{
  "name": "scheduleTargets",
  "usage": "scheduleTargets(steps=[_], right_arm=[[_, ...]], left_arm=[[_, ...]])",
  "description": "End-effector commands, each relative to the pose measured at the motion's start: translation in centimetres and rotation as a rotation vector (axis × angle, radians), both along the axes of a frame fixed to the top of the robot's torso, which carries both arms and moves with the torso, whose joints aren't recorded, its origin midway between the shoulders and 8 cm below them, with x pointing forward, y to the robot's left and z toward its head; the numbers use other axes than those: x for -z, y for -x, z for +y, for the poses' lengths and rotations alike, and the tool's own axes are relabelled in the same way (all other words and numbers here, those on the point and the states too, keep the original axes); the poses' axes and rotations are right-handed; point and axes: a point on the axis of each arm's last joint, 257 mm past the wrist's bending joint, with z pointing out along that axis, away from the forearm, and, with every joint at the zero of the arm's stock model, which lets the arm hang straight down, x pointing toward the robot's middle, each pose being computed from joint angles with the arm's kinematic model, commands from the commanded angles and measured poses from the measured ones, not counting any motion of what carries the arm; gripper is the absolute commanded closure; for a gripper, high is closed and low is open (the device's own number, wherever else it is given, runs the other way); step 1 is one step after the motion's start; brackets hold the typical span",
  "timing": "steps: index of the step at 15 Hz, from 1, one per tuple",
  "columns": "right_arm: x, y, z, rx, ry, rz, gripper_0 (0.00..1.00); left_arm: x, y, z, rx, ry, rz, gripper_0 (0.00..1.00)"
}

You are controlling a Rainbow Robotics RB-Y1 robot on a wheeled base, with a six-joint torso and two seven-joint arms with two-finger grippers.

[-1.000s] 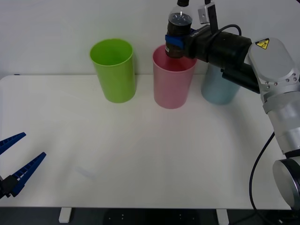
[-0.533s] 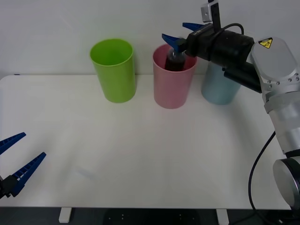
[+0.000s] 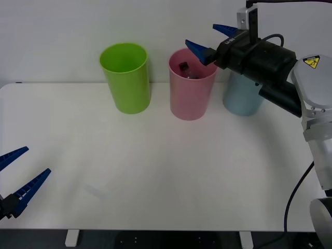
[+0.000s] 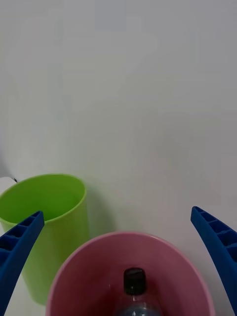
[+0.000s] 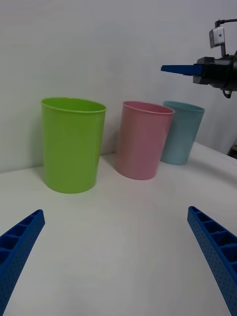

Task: Grasp the object on the table and drop it into the matching bin: aluminum can to the light blue bin, PET bottle to the pink bin.

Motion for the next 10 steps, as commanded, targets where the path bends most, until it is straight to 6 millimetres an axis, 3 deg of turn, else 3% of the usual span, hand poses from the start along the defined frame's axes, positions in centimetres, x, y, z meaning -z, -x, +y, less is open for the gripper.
scheduleTargets(steps=[1, 10], right_arm=[[0.4, 2.2, -1.0, -0.024, 0.0, -0.01, 0.0], [3.4, 9.5, -5.2, -0.06, 0.034, -0.02, 0.0]], left_arm=[[0.0, 0.0, 0.0, 0.0, 0.0, 0.0, 0.0], [0.0, 0.0, 0.0, 0.0, 0.0, 0.0, 0.0]])
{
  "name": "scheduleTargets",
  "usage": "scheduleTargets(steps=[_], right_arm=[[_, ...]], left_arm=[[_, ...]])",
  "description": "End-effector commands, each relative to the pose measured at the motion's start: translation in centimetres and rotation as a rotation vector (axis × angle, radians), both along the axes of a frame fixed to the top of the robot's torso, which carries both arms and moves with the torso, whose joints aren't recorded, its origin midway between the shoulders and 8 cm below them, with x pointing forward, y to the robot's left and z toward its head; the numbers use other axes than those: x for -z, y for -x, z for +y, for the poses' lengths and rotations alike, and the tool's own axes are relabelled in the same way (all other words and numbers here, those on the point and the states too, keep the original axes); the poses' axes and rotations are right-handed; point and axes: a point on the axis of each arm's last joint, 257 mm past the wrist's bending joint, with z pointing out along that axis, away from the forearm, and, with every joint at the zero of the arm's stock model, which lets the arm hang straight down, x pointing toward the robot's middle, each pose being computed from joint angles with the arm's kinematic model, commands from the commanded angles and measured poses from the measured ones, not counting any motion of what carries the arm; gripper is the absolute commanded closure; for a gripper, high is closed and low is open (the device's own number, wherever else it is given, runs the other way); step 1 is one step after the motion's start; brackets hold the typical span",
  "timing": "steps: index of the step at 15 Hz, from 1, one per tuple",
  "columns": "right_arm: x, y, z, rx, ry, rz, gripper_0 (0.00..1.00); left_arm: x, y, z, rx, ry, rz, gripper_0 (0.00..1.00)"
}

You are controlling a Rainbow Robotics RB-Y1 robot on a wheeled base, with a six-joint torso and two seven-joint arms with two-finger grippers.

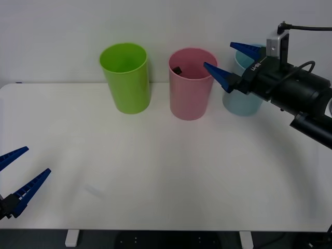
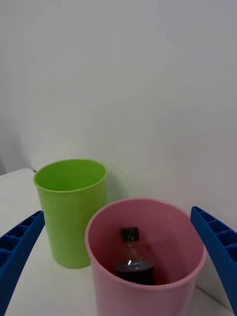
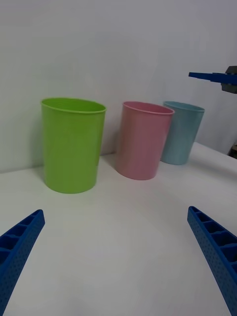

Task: Grasp the object on the table and drop it into the matching bin: aluminum can to the light blue bin, PET bottle to the pink bin.

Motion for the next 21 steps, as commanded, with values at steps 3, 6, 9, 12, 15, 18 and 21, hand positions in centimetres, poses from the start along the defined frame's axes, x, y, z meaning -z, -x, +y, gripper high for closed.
scheduleTargets(steps=[3, 6, 9, 12, 15, 18, 21], right_arm=[[2.4, 4.5, -3.1, -0.037, 0.05, 0.016, 0.0], [3.9, 6.8, -5.4, -0.042, 0.096, 0.005, 0.0], [6.3, 8.6, -8.3, -0.022, 0.183, -0.021, 0.0], [8.4, 10.7, -11.0, -0.003, 0.211, -0.006, 0.0], [10.0, 12.9, -13.1, 0.006, 0.198, 0.041, 0.0], [11.6, 14.6, -15.0, 0.033, 0.198, 0.074, 0.0], [12.9, 16.0, -16.9, 0.073, 0.206, 0.101, 0.0]], left_arm=[[0.0, 0.0, 0.0, 0.0, 0.0, 0.0, 0.0], [0.0, 0.0, 0.0, 0.0, 0.0, 0.0, 0.0], [0.0, 0.0, 0.0, 0.0, 0.0, 0.0, 0.0], [0.0, 0.0, 0.0, 0.0, 0.0, 0.0, 0.0], [0.0, 0.0, 0.0, 0.0, 0.0, 0.0, 0.0], [0.0, 0.0, 0.0, 0.0, 0.0, 0.0, 0.0], [0.0, 0.0, 0.0, 0.0, 0.0, 0.0, 0.0]])
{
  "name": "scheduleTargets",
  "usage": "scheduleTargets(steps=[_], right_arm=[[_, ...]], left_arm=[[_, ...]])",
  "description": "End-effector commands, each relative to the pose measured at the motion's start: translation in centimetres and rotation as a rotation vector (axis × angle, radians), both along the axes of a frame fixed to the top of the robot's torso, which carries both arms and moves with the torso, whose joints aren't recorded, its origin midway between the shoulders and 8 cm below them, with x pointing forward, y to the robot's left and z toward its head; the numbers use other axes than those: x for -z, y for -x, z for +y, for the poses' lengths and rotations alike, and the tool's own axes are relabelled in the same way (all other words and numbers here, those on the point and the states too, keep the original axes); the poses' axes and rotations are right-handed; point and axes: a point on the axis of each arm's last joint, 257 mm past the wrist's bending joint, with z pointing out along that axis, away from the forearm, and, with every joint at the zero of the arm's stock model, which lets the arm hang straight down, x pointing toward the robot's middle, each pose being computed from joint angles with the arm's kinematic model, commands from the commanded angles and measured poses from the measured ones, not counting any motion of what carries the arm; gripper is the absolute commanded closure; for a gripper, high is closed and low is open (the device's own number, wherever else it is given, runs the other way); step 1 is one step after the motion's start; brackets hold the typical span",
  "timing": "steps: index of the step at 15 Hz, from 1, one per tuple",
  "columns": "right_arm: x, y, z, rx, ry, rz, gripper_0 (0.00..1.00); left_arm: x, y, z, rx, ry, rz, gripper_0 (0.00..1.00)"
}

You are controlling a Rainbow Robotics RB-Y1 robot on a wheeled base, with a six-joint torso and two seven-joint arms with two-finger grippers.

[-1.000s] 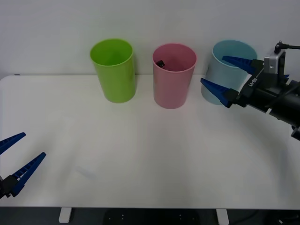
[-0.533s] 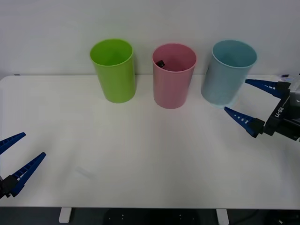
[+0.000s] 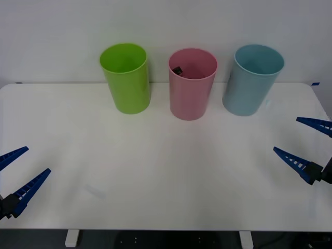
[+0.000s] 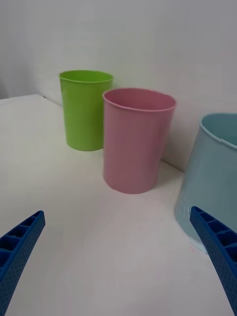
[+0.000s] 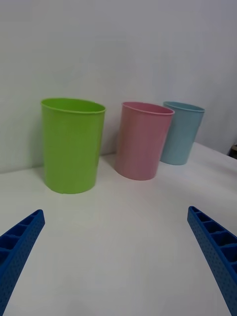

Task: Grasp the object on the table and drop it into the matching bin: aluminum can to the light blue bin, PET bottle to the pink bin.

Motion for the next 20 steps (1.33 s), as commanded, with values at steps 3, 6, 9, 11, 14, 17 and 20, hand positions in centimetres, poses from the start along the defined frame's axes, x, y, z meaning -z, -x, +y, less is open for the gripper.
scheduleTargets(steps=[3, 6, 9, 11, 14, 17, 20], right_arm=[[1.5, 2.1, -3.0, 0.067, 0.006, 0.03, 0.0], [1.7, 3.2, -4.7, 0.105, 0.0, 0.035, 0.0], [1.4, 4.3, -6.0, 0.133, -0.023, 0.036, 0.0], [1.4, 5.0, -6.6, 0.151, -0.048, 0.042, 0.0], [1.6, 5.3, -6.9, 0.165, -0.065, 0.055, 0.0], [1.9, 5.1, -7.1, 0.181, -0.072, 0.063, 0.0], [1.9, 5.1, -7.1, 0.181, -0.072, 0.063, 0.0]], left_arm=[[0.0, 0.0, 0.0, 0.0, 0.0, 0.0, 0.0], [0.0, 0.0, 0.0, 0.0, 0.0, 0.0, 0.0], [0.0, 0.0, 0.0, 0.0, 0.0, 0.0, 0.0], [0.0, 0.0, 0.0, 0.0, 0.0, 0.0, 0.0], [0.0, 0.0, 0.0, 0.0, 0.0, 0.0, 0.0], [0.0, 0.0, 0.0, 0.0, 0.0, 0.0, 0.0], [0.0, 0.0, 0.0, 0.0, 0.0, 0.0, 0.0]])
